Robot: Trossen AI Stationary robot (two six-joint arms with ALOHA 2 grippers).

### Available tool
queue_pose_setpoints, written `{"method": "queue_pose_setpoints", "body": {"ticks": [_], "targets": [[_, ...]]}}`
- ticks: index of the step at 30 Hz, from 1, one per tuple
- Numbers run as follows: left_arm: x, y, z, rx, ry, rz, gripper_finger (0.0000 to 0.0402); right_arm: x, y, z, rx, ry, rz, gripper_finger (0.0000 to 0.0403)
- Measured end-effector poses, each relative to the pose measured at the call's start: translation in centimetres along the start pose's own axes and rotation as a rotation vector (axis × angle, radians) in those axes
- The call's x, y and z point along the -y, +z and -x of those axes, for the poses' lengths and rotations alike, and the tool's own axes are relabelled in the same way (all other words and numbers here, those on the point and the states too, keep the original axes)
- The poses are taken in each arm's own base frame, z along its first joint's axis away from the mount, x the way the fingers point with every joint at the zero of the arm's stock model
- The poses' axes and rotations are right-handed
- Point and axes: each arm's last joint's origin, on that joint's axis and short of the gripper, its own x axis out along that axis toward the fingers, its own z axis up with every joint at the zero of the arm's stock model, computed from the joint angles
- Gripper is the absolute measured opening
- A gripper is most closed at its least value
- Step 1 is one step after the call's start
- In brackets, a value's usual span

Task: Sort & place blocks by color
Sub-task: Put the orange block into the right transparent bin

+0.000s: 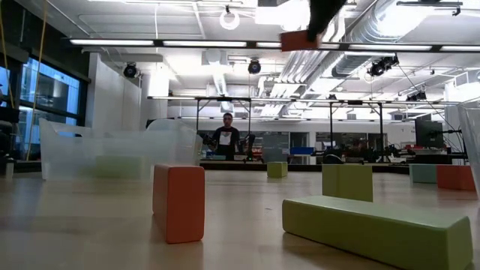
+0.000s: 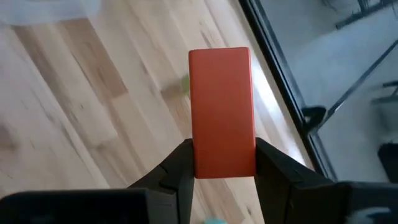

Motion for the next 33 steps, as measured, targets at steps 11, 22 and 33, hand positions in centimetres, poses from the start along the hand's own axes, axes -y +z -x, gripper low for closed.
{"method": "queue_pose_setpoints", "body": {"ticks": [11,22,33], "targets": [[0.1,0.2,-0.3,-0.010,0.004,-0.001,0.0110,5.0,-7.1,1.2,-0.058,0.186,-0.201,0.0109],[0.4,0.6,-1.1,-0.018,0.010,0.063,0.0110,4.7,-13.6,2.3,-0.143,0.417,-0.257,0.0109],[1.6,3.0,-4.5,-0.004,0.007,0.089,0.0110,2.5,-17.3,4.5,-0.195,0.545,-0.217,0.0109]]}}
